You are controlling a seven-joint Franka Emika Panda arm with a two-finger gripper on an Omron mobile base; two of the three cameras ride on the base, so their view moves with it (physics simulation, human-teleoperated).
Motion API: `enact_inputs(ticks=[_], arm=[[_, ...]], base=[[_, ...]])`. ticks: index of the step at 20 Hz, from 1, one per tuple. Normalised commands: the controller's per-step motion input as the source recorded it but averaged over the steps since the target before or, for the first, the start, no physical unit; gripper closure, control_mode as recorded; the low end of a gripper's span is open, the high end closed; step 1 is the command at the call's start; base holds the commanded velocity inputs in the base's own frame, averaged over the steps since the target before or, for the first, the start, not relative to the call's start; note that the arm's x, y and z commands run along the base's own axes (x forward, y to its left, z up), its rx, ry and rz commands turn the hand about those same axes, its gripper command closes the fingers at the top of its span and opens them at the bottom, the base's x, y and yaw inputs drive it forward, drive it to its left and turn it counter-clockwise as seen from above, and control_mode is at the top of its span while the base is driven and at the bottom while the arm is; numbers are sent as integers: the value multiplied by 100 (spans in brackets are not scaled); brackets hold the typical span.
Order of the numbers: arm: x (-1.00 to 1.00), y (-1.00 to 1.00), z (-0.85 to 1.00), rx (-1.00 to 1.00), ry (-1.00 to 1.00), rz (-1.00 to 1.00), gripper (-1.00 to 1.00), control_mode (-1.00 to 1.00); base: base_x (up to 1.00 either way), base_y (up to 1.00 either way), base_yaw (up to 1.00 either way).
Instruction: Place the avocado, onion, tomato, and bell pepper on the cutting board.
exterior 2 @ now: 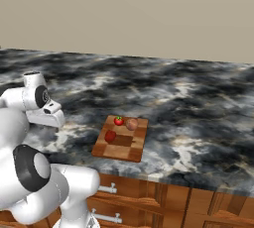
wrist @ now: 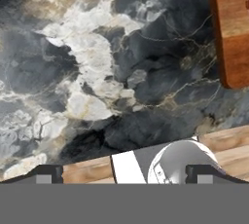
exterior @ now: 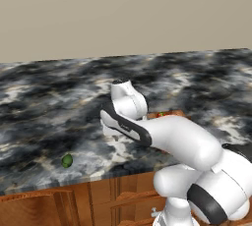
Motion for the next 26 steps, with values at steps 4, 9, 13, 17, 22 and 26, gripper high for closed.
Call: enact_inputs(ticks=[4,9,13,17,22,26], arm=[[-16,68,0,-3,1,0,-100,-100],[-7,72,0,-4,0,0,-100,-100],[0,75,0,-4,1,0,-100,-100],[0,68,0,-4,0,0,-100,-100],[0,62,0,-6,0,0,-100,-100],[0,55,-4,-7,0,0,-100,-100]], base=[[0,0,0],[0,0,0],[0,0,0],[0,0,0],[0,0,0],[0,0,0]])
